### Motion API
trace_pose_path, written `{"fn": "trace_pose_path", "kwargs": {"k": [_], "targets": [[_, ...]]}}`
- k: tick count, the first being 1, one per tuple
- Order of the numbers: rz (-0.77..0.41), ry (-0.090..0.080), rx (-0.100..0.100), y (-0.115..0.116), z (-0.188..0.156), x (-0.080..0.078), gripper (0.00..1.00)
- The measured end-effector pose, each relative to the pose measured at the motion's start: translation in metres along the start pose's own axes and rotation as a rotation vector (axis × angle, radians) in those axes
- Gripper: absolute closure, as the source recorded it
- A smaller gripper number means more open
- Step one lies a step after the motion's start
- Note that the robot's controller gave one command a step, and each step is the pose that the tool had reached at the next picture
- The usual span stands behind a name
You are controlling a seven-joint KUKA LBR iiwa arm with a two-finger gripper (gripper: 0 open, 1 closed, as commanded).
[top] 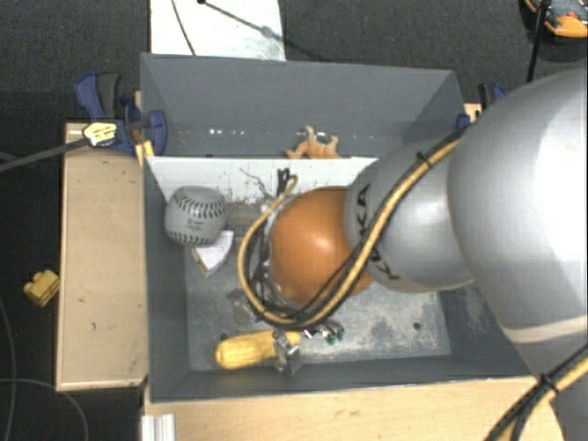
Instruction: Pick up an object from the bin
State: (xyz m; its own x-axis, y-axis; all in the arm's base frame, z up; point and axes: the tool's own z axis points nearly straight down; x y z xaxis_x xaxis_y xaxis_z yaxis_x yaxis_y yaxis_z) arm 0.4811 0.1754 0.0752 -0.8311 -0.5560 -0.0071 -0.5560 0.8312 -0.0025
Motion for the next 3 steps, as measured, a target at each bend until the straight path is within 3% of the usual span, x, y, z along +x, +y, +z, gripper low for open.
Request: {"fn": "trace_pose_path", "kwargs": {"k": [1, 2, 3], "targets": [[-0.091, 0.003, -0.003, 0.006, 0.005, -0.002, 1.0], [-0.089, 0.003, -0.003, 0.006, 0.005, -0.002, 1.0], [-0.167, 0.002, -0.003, 0.007, -0.141, -0.014, 1.0]]}}
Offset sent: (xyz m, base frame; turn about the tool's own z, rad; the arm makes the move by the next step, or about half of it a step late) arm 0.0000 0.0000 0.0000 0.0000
